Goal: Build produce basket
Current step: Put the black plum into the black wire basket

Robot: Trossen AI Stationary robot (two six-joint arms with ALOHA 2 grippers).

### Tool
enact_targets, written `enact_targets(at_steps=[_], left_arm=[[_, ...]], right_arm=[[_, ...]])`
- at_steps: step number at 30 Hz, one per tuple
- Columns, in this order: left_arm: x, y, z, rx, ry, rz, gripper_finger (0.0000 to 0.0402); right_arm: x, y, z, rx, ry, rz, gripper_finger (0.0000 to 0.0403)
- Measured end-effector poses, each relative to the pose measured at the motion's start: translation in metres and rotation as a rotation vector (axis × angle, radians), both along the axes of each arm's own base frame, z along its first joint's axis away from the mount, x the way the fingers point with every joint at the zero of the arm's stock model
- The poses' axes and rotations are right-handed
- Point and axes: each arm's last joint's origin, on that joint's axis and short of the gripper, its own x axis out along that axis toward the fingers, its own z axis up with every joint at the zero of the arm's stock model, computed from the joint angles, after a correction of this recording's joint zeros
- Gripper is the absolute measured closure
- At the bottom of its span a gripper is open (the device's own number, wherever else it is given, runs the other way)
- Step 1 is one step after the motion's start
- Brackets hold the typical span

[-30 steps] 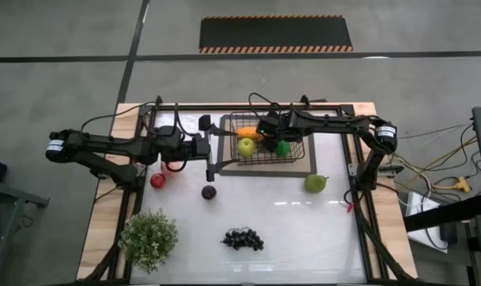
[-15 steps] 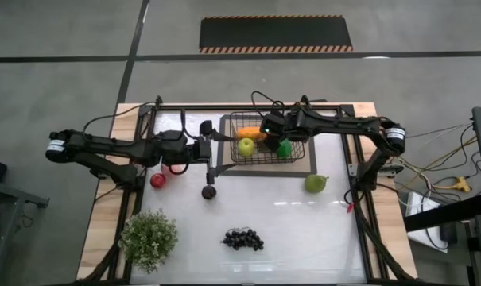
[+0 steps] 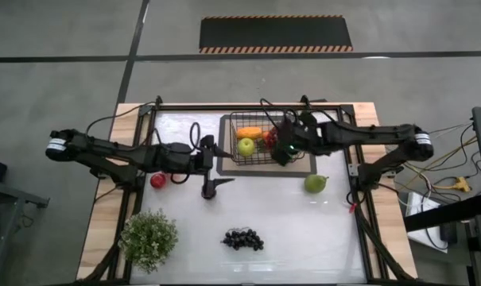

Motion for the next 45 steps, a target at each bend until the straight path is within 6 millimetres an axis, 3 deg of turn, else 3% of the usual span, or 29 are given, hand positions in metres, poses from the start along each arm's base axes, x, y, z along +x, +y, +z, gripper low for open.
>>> enact_targets(at_steps=[9,16,20,28,45], left_arm=[[-0.009,-0.012,-0.02,-0.13,0.209,0.007,0.0072],[-0.027,-0.018,-0.044,-0.247,0.512,0.061,0.0072],[-0.03,-0.022,-0.055,-0.267,0.619,0.077,0.0072],[-0.019,-0.026,-0.083,-0.214,0.772,0.079,0.0072],[0.004,-0.028,-0.135,-0.069,0.965,0.131,0.0072]], right_arm=[[-0.013,0.051,-0.001,-0.04,-0.1,0.161,0.0284],[-0.013,0.072,-0.006,-0.051,-0.143,0.223,0.0289],[-0.012,0.076,-0.008,-0.051,-0.141,0.237,0.0287],[-0.013,0.077,-0.016,-0.047,-0.13,0.234,0.0289],[-0.012,0.077,-0.029,-0.045,-0.124,0.231,0.0291]])
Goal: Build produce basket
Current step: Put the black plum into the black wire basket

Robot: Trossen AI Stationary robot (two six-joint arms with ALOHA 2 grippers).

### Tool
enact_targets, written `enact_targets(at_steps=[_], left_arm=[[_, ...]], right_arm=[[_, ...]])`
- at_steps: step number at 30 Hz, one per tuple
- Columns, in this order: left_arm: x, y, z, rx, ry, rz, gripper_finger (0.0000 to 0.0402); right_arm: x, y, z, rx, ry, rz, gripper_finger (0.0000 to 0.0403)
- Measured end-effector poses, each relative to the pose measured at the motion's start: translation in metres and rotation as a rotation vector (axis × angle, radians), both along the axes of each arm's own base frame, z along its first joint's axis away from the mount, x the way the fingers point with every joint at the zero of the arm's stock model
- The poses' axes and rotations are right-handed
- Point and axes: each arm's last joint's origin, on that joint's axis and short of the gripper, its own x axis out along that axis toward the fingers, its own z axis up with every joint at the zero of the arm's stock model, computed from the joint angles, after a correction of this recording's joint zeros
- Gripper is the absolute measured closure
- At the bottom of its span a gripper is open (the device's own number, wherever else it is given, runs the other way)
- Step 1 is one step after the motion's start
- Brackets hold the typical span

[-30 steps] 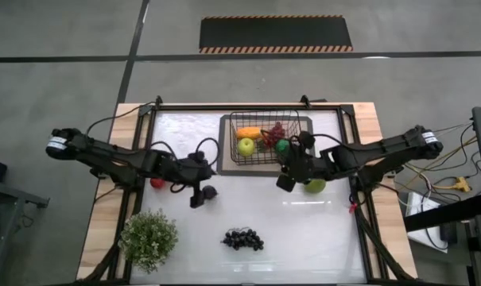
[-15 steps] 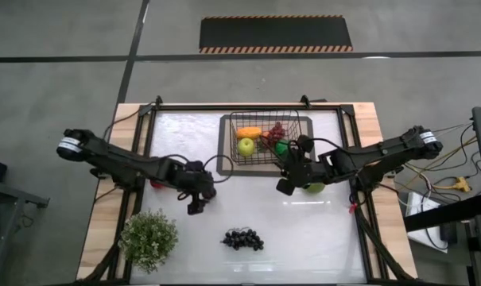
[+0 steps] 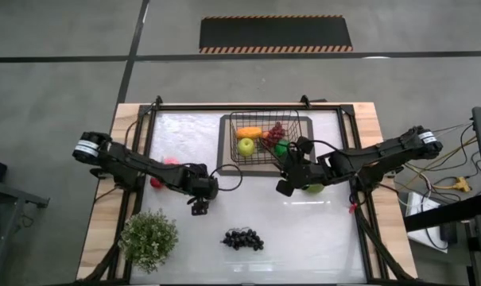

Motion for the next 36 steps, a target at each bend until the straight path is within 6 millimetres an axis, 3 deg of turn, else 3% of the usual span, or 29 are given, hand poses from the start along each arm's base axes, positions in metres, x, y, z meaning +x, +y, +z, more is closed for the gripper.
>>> enact_targets(at_steps=[6,17,22,29,36], left_arm=[[0.002,0.0,-0.006,0.009,0.023,0.001,0.008],[0.003,0.0,-0.004,0.01,0.013,0.005,0.0159],[0.005,-0.001,0.001,0.011,-0.016,0.005,0.0169],[0.005,0.0,0.035,-0.002,-0.239,-0.046,0.0171],[-0.003,0.001,0.083,-0.02,-0.578,-0.102,0.0172]], right_arm=[[0.0,0.0,-0.002,0.002,-0.002,-0.002,0.0291],[0.0,0.0,-0.007,0.003,0.0,-0.004,0.0291],[0.001,0.0,-0.013,-0.009,-0.002,0.012,0.0291],[0.008,0.004,-0.03,0.017,-0.084,0.104,0.0277],[0.018,0.011,-0.038,0.034,-0.211,0.349,0.0206]])
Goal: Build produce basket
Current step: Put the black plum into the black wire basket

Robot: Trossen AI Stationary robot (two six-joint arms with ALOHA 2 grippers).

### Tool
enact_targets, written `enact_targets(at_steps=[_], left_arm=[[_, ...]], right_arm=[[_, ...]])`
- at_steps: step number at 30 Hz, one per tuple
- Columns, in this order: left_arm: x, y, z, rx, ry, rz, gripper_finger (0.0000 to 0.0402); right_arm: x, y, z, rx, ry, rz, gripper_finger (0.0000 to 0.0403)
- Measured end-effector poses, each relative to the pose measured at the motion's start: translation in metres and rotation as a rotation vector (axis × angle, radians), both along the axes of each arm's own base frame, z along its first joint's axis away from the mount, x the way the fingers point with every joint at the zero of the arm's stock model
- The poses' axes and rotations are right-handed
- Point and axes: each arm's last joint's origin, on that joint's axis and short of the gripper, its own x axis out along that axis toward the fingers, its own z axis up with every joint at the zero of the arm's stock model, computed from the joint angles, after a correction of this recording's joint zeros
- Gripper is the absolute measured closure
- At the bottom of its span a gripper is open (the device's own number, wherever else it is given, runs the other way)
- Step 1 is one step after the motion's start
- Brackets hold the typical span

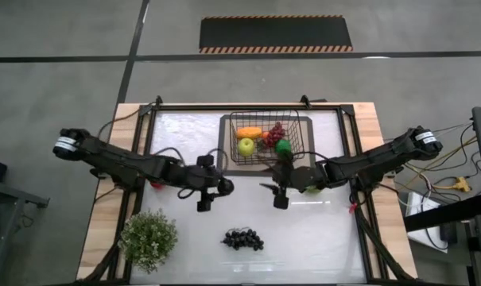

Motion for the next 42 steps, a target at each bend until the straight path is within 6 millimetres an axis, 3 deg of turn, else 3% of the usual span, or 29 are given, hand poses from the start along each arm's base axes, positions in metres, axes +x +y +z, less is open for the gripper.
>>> enact_targets(at_steps=[8,15,27,34,42], left_arm=[[-0.001,0.0,0.023,0.048,-0.209,-0.055,0.0172],[0.011,-0.002,0.027,0.092,-0.324,-0.082,0.0172],[0.032,-0.003,0.03,0.141,-0.499,-0.087,0.0173],[0.039,-0.002,0.024,0.156,-0.508,-0.076,0.0173],[0.04,-0.002,0.023,0.159,-0.514,-0.076,0.0165]], right_arm=[[0.004,0.005,-0.007,-0.036,-0.242,0.179,0.0136],[0.004,0.005,-0.001,-0.073,-0.383,0.193,0.0113],[0.012,0.007,-0.003,-0.115,-0.451,0.221,0.0126],[0.016,0.008,-0.007,-0.12,-0.459,0.208,0.0131],[0.016,0.007,-0.007,-0.118,-0.46,0.214,0.0173]])
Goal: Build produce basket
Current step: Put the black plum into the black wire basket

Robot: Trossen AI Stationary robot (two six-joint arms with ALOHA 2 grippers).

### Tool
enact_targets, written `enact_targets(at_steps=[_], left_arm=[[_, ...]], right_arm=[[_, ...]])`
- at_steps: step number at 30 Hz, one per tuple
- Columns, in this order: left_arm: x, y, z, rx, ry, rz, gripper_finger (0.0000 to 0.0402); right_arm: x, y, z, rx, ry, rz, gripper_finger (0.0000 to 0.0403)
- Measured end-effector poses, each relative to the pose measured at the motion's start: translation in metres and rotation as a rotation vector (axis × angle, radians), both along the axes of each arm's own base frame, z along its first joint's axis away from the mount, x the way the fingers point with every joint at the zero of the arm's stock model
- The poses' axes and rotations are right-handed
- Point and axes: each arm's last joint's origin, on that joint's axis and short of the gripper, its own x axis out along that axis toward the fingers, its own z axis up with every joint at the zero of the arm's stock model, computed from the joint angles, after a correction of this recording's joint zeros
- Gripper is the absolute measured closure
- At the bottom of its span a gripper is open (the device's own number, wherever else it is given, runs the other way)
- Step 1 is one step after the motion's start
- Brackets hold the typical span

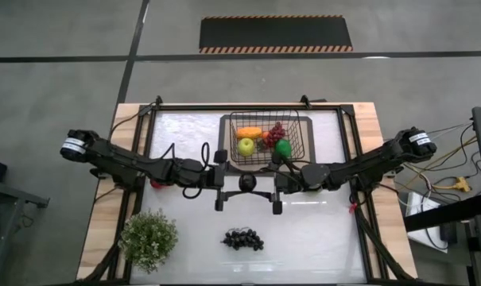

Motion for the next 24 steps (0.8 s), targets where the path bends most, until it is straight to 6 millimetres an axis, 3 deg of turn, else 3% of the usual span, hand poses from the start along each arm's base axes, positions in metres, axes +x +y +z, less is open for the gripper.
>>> enact_targets(at_steps=[13,24], left_arm=[[-0.001,0.001,0.001,0.049,-0.001,0.023,0.0068],[-0.016,0.012,0.012,0.189,0.039,0.076,0.0061]], right_arm=[[0.0,0.0,0.0,0.025,0.0,0.001,0.0177],[-0.008,-0.006,0.01,0.078,0.106,-0.173,0.0177]])
